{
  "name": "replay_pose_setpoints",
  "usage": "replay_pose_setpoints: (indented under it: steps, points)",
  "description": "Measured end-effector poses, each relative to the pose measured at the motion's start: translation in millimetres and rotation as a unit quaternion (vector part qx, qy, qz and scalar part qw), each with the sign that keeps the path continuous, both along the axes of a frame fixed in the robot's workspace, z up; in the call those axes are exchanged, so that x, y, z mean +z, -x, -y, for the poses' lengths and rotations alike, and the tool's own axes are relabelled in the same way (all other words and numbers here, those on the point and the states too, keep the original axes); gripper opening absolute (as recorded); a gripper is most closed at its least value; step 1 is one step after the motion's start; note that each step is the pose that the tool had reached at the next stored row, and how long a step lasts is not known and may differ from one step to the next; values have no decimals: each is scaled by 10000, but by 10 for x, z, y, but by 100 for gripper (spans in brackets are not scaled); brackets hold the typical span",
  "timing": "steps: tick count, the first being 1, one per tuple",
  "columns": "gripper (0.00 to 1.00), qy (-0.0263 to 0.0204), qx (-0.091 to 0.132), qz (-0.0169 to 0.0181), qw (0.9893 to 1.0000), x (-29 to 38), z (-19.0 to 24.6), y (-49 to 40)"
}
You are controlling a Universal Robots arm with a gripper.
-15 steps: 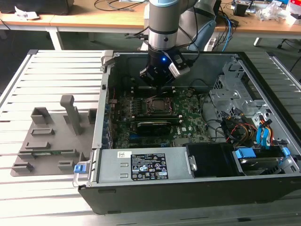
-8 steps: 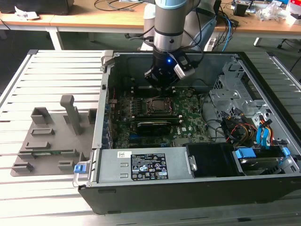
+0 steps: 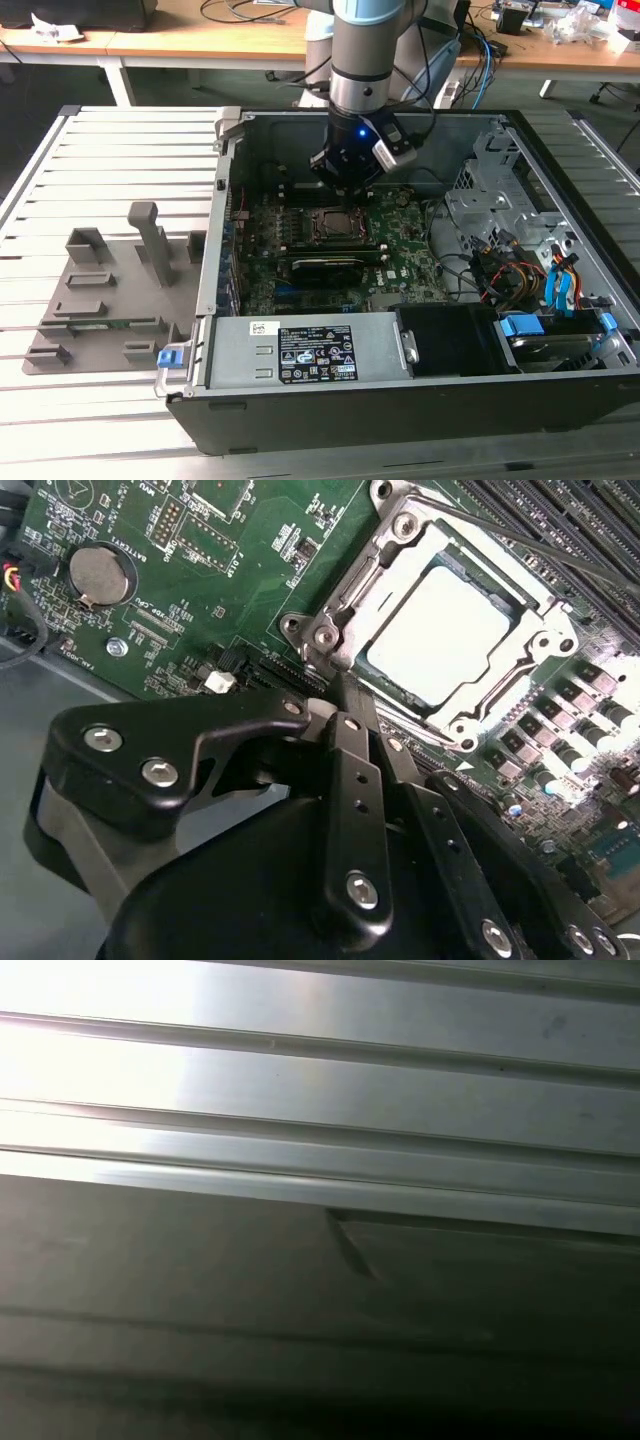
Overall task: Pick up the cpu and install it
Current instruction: 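Install the first cpu locking lever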
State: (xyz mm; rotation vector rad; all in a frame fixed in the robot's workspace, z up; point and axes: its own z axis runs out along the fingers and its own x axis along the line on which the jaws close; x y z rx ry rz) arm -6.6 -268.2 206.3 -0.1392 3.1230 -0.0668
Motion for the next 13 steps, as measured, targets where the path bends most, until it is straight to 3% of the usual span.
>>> replay_pose_setpoints:
  steps: [7,11,13]
  points:
    - [11,65,0,-2,10000,-46,-12,-5]
    - [11,58,6,-2,10000,-56,-52,-11]
    - [11,61,7,-2,10000,-56,-50,-12]
